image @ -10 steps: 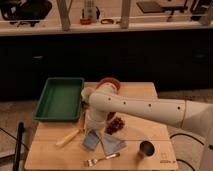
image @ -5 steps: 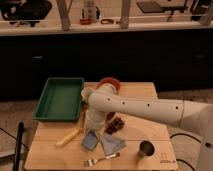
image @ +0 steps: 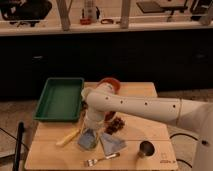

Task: Place sponge in plastic cup

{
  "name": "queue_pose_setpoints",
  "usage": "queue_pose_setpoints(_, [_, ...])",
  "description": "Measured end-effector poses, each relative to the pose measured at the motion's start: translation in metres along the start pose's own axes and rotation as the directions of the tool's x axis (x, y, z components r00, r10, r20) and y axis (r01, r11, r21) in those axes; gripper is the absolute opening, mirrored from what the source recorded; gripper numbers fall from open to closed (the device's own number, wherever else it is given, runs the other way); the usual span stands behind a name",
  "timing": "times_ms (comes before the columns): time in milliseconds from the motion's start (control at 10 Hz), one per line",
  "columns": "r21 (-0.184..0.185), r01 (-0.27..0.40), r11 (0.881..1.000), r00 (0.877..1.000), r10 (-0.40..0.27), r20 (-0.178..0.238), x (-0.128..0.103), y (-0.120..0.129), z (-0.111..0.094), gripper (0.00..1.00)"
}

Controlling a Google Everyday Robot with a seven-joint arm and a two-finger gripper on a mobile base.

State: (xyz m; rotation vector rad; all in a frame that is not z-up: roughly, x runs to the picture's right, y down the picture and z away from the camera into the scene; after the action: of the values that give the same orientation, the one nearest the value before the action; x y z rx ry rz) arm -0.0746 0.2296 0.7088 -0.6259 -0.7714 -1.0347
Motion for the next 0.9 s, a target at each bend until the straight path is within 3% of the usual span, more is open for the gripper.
queue_pose_setpoints(900, [-0.004,0.019,1.000,1.000,-0.019,0.001,0.0013,0.0012,-0.0066,0.80])
